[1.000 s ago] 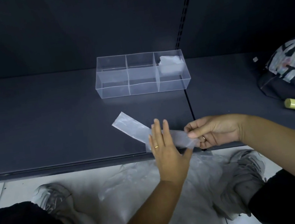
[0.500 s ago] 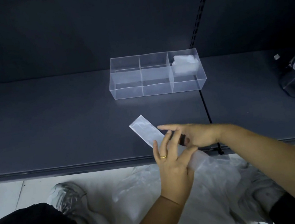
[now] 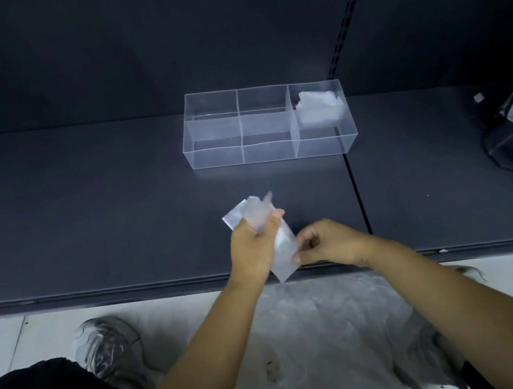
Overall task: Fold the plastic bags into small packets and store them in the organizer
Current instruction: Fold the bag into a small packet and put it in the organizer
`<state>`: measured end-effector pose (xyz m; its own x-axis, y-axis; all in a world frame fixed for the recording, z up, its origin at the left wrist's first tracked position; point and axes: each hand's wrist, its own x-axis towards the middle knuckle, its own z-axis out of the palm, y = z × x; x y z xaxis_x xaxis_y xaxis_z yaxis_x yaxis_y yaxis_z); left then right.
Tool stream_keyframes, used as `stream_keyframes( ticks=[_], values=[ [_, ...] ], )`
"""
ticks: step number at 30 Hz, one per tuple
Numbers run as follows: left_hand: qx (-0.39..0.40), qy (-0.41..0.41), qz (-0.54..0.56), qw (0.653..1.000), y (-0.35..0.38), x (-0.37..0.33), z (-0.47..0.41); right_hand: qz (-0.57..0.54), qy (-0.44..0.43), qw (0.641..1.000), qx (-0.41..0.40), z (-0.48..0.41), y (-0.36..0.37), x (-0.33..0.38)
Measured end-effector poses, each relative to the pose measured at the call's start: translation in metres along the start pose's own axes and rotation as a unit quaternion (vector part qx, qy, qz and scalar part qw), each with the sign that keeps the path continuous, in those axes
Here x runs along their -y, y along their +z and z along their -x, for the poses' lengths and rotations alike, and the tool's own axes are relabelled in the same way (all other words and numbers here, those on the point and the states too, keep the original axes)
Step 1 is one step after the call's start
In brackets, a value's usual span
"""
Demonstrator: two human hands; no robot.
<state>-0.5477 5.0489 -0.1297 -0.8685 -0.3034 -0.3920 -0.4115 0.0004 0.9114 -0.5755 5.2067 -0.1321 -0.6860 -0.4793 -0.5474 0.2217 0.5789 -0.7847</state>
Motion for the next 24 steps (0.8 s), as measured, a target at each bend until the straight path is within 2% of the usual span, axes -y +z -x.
stream_keyframes(
  ticks=[4,8,11,13,15,17,19,21,24],
  values=[
    [-0.058,-0.045,-0.025,0.997,-0.016,0.013,-0.030,0.053,0.041,0.997,-0.045,-0.003,0.006,-0.004],
    [-0.049,-0.006,-0.070,0.996,-0.030,0.023,-0.050,0.120,0.075,0.986,-0.085,-0.006,0.011,-0.006],
    [-0.058,0.032,-0.085,0.994,-0.034,0.014,-0.057,0.115,0.083,0.983,-0.112,-0.008,0.015,-0.006],
    [-0.114,0.063,-0.103,0.986,-0.035,0.008,-0.054,0.093,0.084,0.984,-0.125,-0.009,0.017,-0.006],
    [-0.202,0.080,-0.107,0.970,-0.034,0.009,-0.035,0.079,0.083,0.985,-0.129,-0.011,0.019,-0.006],
    [-0.230,0.150,-0.155,0.949,-0.030,0.020,-0.006,0.086,0.077,0.985,-0.125,-0.013,0.020,-0.005],
    [-0.172,0.253,-0.255,0.917,-0.024,0.035,0.018,0.100,0.072,0.985,-0.120,-0.016,0.020,-0.002],
    [-0.084,0.326,-0.361,0.870,-0.018,0.048,0.026,0.119,0.073,0.983,-0.119,-0.018,0.019,0.000],
    [0.000,0.364,-0.474,0.802,-0.020,0.063,0.022,0.142,0.080,0.980,-0.117,-0.019,0.017,0.003]
  ],
)
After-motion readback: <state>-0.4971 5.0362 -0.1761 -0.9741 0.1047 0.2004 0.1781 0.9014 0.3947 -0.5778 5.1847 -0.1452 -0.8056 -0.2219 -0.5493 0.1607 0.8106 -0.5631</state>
